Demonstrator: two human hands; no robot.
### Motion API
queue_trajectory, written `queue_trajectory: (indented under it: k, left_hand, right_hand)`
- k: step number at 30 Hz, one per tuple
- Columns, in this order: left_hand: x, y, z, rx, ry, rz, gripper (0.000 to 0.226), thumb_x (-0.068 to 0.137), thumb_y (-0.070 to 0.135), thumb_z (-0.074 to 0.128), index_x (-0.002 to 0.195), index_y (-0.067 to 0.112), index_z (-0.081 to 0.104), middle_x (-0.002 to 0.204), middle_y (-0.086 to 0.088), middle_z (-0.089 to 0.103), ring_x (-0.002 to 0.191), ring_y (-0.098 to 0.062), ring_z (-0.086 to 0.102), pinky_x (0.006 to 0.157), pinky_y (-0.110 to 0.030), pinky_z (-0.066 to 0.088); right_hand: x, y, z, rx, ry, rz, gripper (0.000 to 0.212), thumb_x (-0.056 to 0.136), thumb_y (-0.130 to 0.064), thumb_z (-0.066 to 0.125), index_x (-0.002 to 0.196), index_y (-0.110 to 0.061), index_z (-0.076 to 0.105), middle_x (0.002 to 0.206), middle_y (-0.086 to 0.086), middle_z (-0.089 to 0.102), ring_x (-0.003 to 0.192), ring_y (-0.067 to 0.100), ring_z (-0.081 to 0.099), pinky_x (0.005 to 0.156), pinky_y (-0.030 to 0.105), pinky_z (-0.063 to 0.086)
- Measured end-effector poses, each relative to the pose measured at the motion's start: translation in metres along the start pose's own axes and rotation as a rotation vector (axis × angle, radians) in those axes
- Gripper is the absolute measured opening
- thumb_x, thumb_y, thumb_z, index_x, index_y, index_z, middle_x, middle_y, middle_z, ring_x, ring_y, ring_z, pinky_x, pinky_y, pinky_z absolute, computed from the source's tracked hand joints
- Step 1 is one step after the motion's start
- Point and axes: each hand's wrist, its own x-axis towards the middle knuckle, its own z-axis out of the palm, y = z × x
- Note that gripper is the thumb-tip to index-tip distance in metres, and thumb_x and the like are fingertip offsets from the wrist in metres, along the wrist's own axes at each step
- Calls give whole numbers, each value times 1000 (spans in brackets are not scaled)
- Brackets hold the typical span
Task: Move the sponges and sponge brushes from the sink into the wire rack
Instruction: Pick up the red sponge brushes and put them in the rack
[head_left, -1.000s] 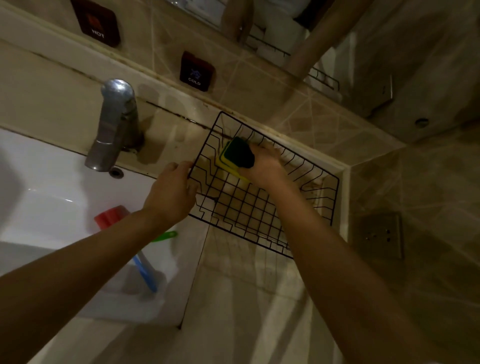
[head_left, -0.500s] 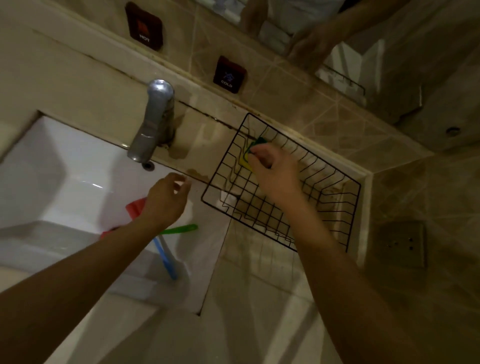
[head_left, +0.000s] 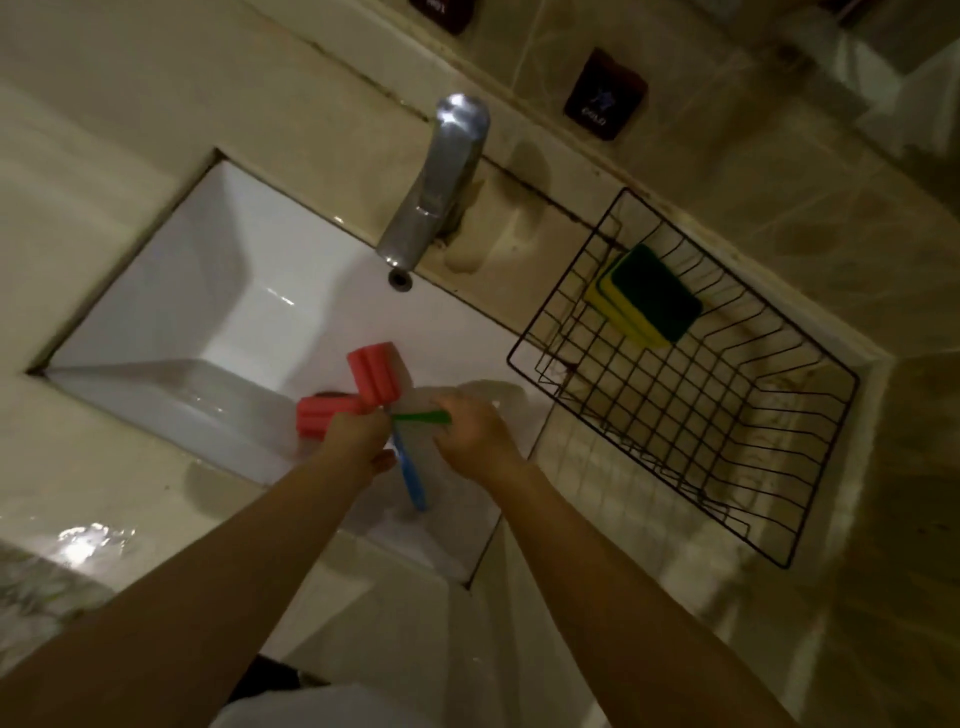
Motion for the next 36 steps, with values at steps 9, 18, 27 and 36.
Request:
queue_trajectory:
  k: [9, 18, 27, 36]
  left_hand:
    - [52, -45, 13, 100, 85, 11, 35, 83, -5, 61, 118, -4, 57, 114, -28, 64, 102, -41, 65, 84, -54, 56]
    - [10, -33, 5, 182, -57, 139, 6, 90, 0, 57, 88, 0, 63, 98, -24, 64, 79, -34, 64, 63, -42, 58]
    - [-83, -41, -9, 174, -257, 496, 16, 91, 4, 59, 103, -5, 64, 98, -27, 70, 74, -31, 71, 66, -32, 62]
    - [-136, -31, -21, 126, -300, 717, 11, 89, 10, 63, 91, -1, 65, 84, -15, 71, 70, -21, 74, 61, -24, 60]
  right_hand:
    - [42, 20, 46, -328, 41, -20, 25, 90, -12, 53, 111, -15, 67, 113, 10, 63, 104, 27, 55, 83, 28, 40]
    - [8, 10, 42, -214, 61, -25, 22, 87, 3, 54, 102, -4, 68, 102, 21, 61, 92, 34, 57, 69, 27, 31]
    - [-63, -1, 9, -44, 181, 55, 13, 89, -2, 59, 90, -5, 72, 91, 14, 66, 78, 21, 56, 70, 34, 49]
    - [-128, -25, -37, 132, 316, 94, 11, 90, -8, 65, 86, -16, 70, 81, -4, 63, 69, 6, 58, 60, 17, 42]
